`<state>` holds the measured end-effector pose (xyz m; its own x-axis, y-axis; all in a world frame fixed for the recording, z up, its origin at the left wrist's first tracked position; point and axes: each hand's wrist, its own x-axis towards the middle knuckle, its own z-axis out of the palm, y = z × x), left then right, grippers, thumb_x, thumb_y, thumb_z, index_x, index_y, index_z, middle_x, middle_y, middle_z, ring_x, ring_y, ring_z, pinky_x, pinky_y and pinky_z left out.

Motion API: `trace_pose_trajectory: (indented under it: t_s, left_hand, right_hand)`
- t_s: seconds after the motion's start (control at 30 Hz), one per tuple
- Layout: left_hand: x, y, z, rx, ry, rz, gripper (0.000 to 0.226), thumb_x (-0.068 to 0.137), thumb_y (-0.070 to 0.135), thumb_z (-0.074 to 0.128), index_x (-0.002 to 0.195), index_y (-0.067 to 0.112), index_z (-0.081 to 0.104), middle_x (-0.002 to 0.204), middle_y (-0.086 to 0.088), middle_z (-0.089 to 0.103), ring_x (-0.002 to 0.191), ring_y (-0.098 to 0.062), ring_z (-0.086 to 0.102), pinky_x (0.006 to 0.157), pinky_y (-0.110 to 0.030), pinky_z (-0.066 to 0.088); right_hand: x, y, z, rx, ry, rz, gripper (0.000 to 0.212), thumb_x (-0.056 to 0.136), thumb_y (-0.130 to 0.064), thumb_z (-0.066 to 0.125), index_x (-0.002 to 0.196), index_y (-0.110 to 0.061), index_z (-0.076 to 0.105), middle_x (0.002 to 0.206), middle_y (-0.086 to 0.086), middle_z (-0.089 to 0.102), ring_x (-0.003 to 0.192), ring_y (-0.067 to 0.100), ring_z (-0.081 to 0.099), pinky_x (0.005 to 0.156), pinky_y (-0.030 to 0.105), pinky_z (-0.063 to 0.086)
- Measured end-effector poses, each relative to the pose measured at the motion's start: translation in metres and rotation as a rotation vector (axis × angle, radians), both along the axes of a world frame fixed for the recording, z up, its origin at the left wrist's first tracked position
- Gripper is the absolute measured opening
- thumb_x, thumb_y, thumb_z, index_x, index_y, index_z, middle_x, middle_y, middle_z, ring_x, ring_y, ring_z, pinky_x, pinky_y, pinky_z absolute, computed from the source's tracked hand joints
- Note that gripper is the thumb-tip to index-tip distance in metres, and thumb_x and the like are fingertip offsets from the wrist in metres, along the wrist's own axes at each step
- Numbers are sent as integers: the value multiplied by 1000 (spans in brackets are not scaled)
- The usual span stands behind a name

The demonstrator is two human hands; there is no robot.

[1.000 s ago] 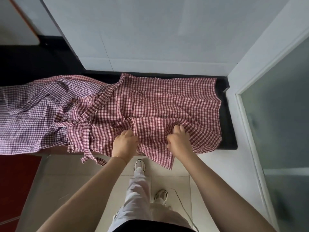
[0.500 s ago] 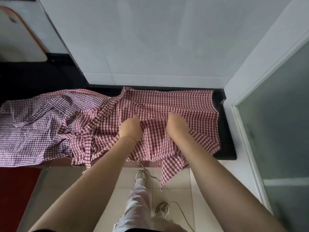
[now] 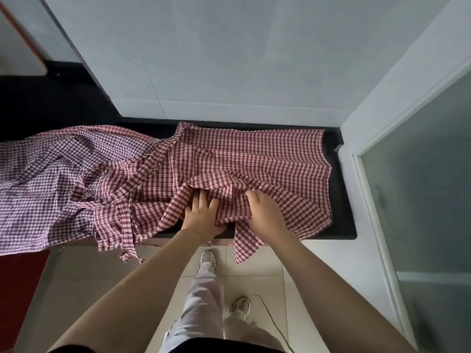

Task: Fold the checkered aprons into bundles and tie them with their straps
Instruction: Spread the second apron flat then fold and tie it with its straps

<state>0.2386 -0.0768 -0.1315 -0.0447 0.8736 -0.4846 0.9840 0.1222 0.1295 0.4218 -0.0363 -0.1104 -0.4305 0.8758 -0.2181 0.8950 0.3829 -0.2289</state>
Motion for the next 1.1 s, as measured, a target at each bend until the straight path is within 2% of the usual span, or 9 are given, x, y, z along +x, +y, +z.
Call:
trace_pose_trajectory:
  t_s: [0.13,0.27,0.4,0.6,0.7,0.83,0.97,1.03,1.1]
  left_hand:
    - [-3,3,13,85,-39,77,48,89,24,64,132,17,43,144,-12,34,131,-32,36,105,-47,42]
    - [-4,-2,41,76,3,177,30,90,12,59,120,15,54,123,-6,55,115,-26,51,89,-38,50]
    - [-3,-9,74,100,-84,443,19,91,10,53,101,12,68,101,-5,67,95,-27,64,74,-35,52]
    - [-13,-21,128,251,-562,933,28,93,-1,47,93,10,73,87,-9,68,78,-30,69,75,-42,61]
    - [-10,-24,161,293,-834,1074,31,96,-4,45,97,13,71,103,-12,67,77,-30,67,76,-47,61]
    - [-8,-35,192,673,-699,848,30,97,7,49,112,18,73,94,2,68,62,-15,58,53,-26,48]
    - [-20,-54,197,1021,-390,436,26,98,10,51,110,10,74,96,-7,72,96,-29,61,89,-40,50]
    - [-25,-63,197,777,-242,285,25,99,14,46,100,8,71,95,-11,68,94,-30,59,76,-38,48]
    - [-29,-75,208,251,-86,128,27,98,15,44,104,5,69,102,-11,66,88,-24,58,76,-36,51]
  right_hand:
    - [8,9,26,77,-129,-166,29,92,-12,62,119,-13,56,105,1,60,96,21,59,78,33,46]
    - [18,9,53,-246,-381,-288,20,100,-23,55,116,-12,60,113,3,62,107,24,61,85,32,46]
    - [24,-2,76,-231,-292,-395,21,101,-21,54,118,-11,61,117,5,63,105,25,61,87,33,47]
    - [39,-14,131,-190,-37,-615,28,99,-14,54,122,0,59,116,14,64,104,31,64,93,39,53]
    - [45,-23,164,-135,96,-684,22,99,-11,55,115,3,60,97,12,64,79,24,70,69,33,59]
    - [50,-35,195,143,291,-687,22,98,-4,48,111,-1,65,107,14,68,95,30,66,78,36,51]
    - [49,-63,211,494,436,-569,21,100,-2,42,96,-1,62,94,12,61,81,23,54,66,30,33]
    - [55,-75,213,371,243,-453,19,99,-4,44,94,-2,62,91,12,62,80,26,58,64,30,35]
    - [61,-83,213,-70,-94,-363,19,96,-6,51,109,-1,64,101,17,69,86,30,65,71,33,49]
